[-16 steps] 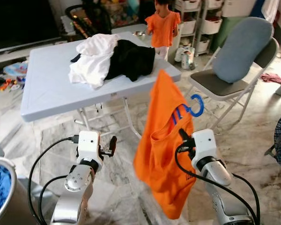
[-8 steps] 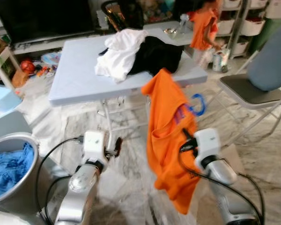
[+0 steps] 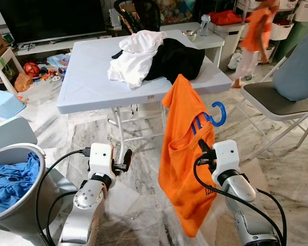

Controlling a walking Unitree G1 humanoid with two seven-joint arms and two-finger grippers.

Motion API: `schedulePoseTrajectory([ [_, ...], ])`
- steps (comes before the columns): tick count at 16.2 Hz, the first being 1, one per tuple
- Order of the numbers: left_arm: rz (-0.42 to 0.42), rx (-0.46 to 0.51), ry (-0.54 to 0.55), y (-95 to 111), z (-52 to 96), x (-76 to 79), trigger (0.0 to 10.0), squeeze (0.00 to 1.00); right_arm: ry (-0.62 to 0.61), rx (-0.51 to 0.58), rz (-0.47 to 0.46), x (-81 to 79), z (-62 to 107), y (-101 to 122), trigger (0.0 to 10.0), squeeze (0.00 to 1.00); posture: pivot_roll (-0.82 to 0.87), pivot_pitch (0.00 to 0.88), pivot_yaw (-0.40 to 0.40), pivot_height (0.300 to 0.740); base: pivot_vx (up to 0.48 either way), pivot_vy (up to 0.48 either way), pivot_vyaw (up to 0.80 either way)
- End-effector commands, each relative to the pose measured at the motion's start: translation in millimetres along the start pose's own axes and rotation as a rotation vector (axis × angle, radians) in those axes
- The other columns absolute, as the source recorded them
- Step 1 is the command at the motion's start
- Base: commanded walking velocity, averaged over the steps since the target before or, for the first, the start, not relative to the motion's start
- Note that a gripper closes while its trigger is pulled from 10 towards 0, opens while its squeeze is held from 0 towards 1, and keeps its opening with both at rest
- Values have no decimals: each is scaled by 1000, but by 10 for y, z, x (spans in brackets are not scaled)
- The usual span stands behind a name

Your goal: Hang hanger

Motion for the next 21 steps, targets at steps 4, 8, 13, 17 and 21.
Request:
schedulePoseTrajectory([
  [4,0,-5,1,21,-33,10,10000,0,-2,57,5,7,-19,138,10000,0,-134,0,36,740,0,0,0],
  [8,4,3,-11,33,-40,39,10000,0,3,56,4,-5,-19,139,10000,0,-132,0,29,740,0,0,0],
  [13,-14,-33,-72,2,-72,94,10000,0,137,37,43,-78,10,138,10000,0,-132,0,29,740,0,0,0],
  [17,-190,-55,-233,12,-200,224,10000,0,389,-14,185,-46,127,209,10000,0,-154,0,40,740,0,0,0],
  [21,-329,-50,-429,-35,-288,619,10000,0,516,-30,303,-73,141,331,10000,0,-181,0,52,740,0,0,0],
])
Point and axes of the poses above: a point about 5 cm out from each wrist's last joint towards the gripper, its own z axis pointing back from the gripper into the wrist, its own y axis along the axis of the wrist's last joint, x = y × z, the point moved 1 cm from there along -z, pointing out of the wrist towards the gripper, and after that the axes turned 1 degree about z, right-handed, at the moved point
